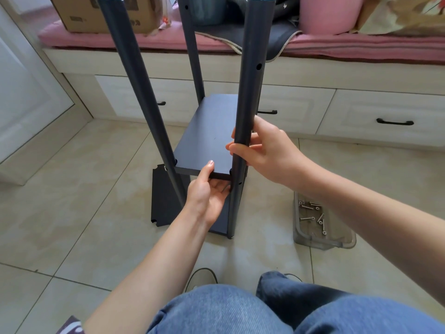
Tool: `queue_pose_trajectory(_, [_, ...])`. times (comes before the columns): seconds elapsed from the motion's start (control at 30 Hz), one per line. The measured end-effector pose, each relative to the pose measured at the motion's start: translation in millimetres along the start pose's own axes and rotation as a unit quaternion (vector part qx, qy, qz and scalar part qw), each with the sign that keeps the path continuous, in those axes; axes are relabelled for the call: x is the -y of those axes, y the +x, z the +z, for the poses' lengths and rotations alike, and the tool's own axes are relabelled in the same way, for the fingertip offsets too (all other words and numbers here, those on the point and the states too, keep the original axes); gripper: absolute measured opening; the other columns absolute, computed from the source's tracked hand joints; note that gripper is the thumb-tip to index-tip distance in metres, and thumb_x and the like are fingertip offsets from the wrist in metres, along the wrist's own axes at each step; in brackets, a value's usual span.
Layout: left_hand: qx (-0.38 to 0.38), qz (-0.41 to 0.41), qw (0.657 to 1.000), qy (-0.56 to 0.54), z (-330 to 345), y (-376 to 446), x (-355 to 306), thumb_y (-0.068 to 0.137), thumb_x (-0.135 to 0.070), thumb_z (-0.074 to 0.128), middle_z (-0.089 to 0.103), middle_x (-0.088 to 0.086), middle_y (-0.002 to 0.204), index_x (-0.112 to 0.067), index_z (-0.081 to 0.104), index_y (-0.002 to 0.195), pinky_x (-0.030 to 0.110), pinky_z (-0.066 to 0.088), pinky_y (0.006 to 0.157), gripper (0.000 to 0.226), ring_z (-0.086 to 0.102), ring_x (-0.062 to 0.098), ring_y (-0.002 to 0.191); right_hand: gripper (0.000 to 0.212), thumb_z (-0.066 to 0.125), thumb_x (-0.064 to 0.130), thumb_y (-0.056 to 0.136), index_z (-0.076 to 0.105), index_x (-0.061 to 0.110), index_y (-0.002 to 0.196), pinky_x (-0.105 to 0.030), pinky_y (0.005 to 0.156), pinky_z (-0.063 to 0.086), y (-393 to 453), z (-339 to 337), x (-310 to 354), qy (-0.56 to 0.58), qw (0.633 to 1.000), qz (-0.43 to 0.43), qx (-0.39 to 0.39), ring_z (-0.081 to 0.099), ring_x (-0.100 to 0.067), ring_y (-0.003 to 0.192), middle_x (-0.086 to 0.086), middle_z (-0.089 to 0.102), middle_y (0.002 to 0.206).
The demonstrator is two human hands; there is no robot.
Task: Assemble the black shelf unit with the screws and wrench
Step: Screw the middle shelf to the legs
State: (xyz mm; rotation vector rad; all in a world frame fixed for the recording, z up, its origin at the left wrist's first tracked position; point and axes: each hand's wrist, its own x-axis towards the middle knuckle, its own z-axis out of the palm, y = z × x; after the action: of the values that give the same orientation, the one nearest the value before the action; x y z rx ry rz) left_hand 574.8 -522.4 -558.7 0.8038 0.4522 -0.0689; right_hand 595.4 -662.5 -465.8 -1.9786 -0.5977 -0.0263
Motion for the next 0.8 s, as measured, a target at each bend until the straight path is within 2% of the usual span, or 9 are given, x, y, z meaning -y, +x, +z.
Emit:
queue_pose_trajectory(0.13, [0.001,0.0,1.0,0.017,-1.5,-0.5,0.9,0.103,-0.024,0.053,0.074,0.014,0.1,-0.008,0.062,0.097,0.039,0.057,0.087,0.019,0.072,0.03,0.094,0.033,0.069,0.02,0.091,0.047,0.045,0.087,-0.018,0.07,0.054,-0.9,0.7,0.4,0.002,1.0,0.0,-0.006,0.069,-0.006,0.084,0.008,0.069,0.09])
queue_pose_trajectory(0.27, [0.003,0.002,1.0,0.019,-3.8,-1.3,3.2,0.103,-0.023,0.053,0.074,0.013,0.097,-0.011,0.063,0.088,0.036,0.056,0.08,0.022,0.073,0.027,0.089,0.032,0.069,0.019,0.091,0.047,0.042,0.088,-0.015,0.066,0.05,-0.9,1.4,1.8,0.002,1.0,0.002,-0.009,0.069,-0.007,0.083,0.009,0.067,0.088])
queue_pose_trajectory(0.4, [0.009,-0.002,1.0,0.006,-3.6,-0.5,4.0,0.103,-0.023,0.053,0.074,0.011,0.098,-0.012,0.064,0.09,0.035,0.056,0.08,0.021,0.072,0.026,0.092,0.032,0.068,0.02,0.092,0.046,0.044,0.089,-0.023,0.072,0.054,-2.1,2.0,1.1,-0.002,1.0,0.004,-0.01,0.07,-0.009,0.086,0.007,0.069,0.092])
queue_pose_trajectory(0.53, [0.013,-0.009,1.0,-0.008,-2.2,-0.3,4.3,0.103,-0.023,0.052,0.071,0.016,0.113,-0.013,0.065,0.09,0.038,0.055,0.09,0.021,0.068,0.033,0.109,0.033,0.068,0.02,0.092,0.045,0.044,0.089,-0.031,0.078,0.058,-2.6,1.6,-0.7,-0.009,1.0,0.005,-0.013,0.071,-0.01,0.087,0.007,0.07,0.092])
queue_pose_trajectory(0.63, [0.012,-0.016,1.0,-0.015,-2.2,-0.4,4.5,0.104,-0.023,0.052,0.068,0.019,0.124,-0.013,0.065,0.09,0.041,0.052,0.098,0.022,0.063,0.035,0.12,0.034,0.067,0.02,0.092,0.045,0.046,0.088,-0.032,0.082,0.058,-1.7,0.1,-1.3,-0.003,1.0,0.009,-0.001,0.071,-0.011,0.09,0.004,0.072,0.095])
queue_pose_trajectory(0.8, [0.007,-0.018,1.0,-0.016,-1.6,2.4,3.7,0.103,-0.023,0.054,0.07,0.019,0.113,-0.013,0.065,0.085,0.042,0.052,0.098,0.023,0.065,0.037,0.115,0.033,0.066,0.02,0.093,0.045,0.045,0.089,-0.029,0.081,0.057,0.5,-0.6,-1.8,-0.009,1.0,0.014,0.003,0.071,-0.012,0.092,0.006,0.071,0.097])
